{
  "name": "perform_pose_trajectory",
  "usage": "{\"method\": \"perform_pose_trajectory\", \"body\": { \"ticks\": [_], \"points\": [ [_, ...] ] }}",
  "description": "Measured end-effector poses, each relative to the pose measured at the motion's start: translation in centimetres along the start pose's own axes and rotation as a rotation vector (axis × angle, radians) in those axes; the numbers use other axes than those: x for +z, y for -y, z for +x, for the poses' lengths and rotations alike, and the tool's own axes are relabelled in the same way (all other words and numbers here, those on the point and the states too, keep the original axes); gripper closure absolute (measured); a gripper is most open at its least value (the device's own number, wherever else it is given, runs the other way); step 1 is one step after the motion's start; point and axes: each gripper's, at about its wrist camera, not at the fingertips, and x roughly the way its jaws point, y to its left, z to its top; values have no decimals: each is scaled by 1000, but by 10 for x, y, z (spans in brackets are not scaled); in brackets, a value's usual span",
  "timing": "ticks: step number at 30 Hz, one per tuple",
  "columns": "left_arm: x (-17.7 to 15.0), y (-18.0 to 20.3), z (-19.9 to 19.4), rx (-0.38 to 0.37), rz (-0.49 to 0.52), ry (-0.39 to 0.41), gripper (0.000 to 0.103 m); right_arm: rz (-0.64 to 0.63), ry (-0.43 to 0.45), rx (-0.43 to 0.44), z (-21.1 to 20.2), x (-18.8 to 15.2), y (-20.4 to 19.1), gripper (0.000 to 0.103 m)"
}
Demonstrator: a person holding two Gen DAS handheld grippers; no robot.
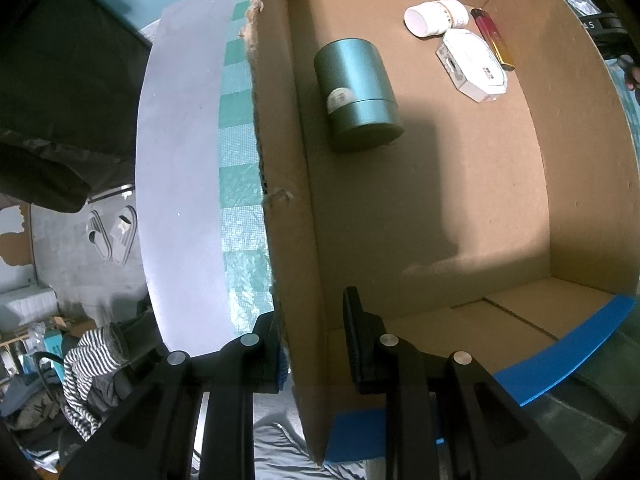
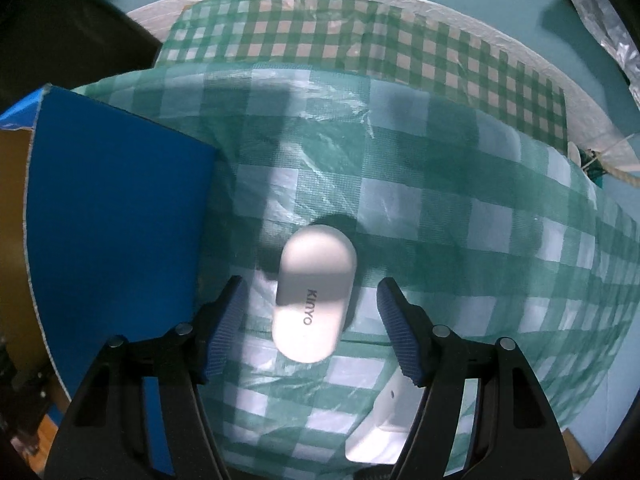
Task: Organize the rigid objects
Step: 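Move the right gripper to the white oval Kinyo case and grasp it, then carry the Kinyo case with the right gripper into the box and release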
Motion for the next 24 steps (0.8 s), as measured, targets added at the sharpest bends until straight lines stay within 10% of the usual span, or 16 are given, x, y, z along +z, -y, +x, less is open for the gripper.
{"method": "perform_pose_trajectory", "body": {
  "ticks": [11,24],
  "points": [
    [1,0,0,-5,2,-6,81,-15,2,-18,6,-3,-2,65],
    [0,4,-2,-3,23,-4,81,-102,25,-3,-14,-24,-4,66]
  ]
}}
